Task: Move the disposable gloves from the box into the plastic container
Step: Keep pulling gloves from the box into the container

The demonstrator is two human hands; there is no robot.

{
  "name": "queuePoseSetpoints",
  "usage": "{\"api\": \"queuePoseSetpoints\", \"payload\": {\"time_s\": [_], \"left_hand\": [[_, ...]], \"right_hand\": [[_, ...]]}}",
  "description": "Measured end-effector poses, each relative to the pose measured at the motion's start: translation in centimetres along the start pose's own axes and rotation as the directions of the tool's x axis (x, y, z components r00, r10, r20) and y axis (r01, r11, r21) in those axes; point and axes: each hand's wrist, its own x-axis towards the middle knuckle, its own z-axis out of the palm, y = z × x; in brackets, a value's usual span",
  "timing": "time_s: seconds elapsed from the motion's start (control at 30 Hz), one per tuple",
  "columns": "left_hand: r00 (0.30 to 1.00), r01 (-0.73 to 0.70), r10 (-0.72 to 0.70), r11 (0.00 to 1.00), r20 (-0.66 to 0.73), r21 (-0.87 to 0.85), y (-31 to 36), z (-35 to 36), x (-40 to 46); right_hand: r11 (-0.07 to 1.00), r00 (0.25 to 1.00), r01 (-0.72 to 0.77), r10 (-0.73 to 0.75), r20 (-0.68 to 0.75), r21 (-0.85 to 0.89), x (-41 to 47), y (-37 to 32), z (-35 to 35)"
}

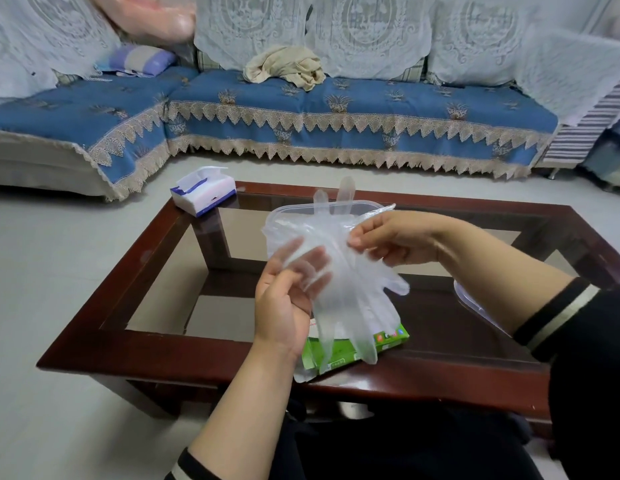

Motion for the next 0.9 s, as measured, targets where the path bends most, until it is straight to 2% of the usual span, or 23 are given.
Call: {"api": "queuePoseSetpoints", "payload": {"time_s": [0.03, 0.1, 0.2, 0.27, 0.37, 0.43, 0.5, 0.57, 0.63, 0.7, 0.8, 0.83, 0.9], "left_hand": [[1.0, 0.006, -0.006, 1.0, 0.018, 0.0, -0.1, 0.3, -0.1], [0.998, 0.035, -0.035, 0.999, 0.045, 0.005, -0.5, 1.2, 0.0], [0.993, 0.103, -0.103, 0.995, 0.061, 0.001, -1.2, 2.7, 0.8], [0.989, 0.141, -0.141, 0.99, 0.055, 0.004, -1.8, 3.2, 1.4], [0.989, 0.147, -0.145, 0.981, -0.032, 0.125, -2.6, 2.6, 1.4], [0.989, 0.071, -0.028, 0.953, -0.146, 0.294, -2.8, 1.5, 1.4], [0.954, -0.111, 0.216, 0.898, -0.207, 0.427, -2.4, 0.5, 1.5], [0.871, -0.329, 0.477, 0.744, -0.119, 0.581, -1.6, 0.0, 1.9], [0.808, -0.436, 0.586, 0.522, 0.064, 0.733, -0.6, -0.3, 2.7], [0.834, -0.401, 0.506, 0.284, 0.219, 0.871, 0.3, 0.0, 4.0], [0.931, -0.282, 0.205, -0.118, 0.302, 0.952, 1.4, 0.8, 6.9], [0.945, -0.274, 0.124, -0.214, 0.304, 0.938, 1.7, 1.1, 7.8], [0.952, -0.285, 0.011, -0.336, 0.307, 0.898, 2.3, 1.5, 9.1]], "right_hand": [[0.999, 0.998, -0.004, 0.002, -0.058, -0.034, -0.5, -0.7, -0.3], [0.978, 0.969, 0.009, -0.06, -0.24, -0.208, -1.5, -2.7, -1.0], [0.869, 0.82, 0.007, -0.288, -0.495, -0.494, -1.1, -6.2, -1.5], [0.782, 0.764, 0.01, -0.407, -0.5, -0.623, 1.0, -7.8, -0.6], [0.65, 0.766, -0.025, -0.476, -0.433, -0.76, 5.5, -7.5, 1.1], [0.608, 0.769, -0.055, -0.48, -0.422, -0.792, 8.7, -6.0, 1.4], [0.64, 0.775, -0.06, -0.455, -0.44, -0.766, 10.8, -3.9, 1.5], [0.721, 0.788, -0.047, -0.399, -0.469, -0.692, 12.3, -2.1, 1.7], [0.797, 0.794, -0.032, -0.346, -0.499, -0.604, 13.4, -0.8, 2.1], [0.855, 0.811, -0.018, -0.291, -0.508, -0.518, 13.8, -0.2, 2.3], [0.931, 0.841, 0.062, -0.243, -0.484, -0.36, 13.3, -0.1, 2.1], [0.944, 0.844, 0.106, -0.252, -0.474, -0.314, 12.7, -0.3, 1.9], [0.953, 0.83, 0.189, -0.284, -0.48, -0.237, 11.2, -1.0, 1.2]]}}
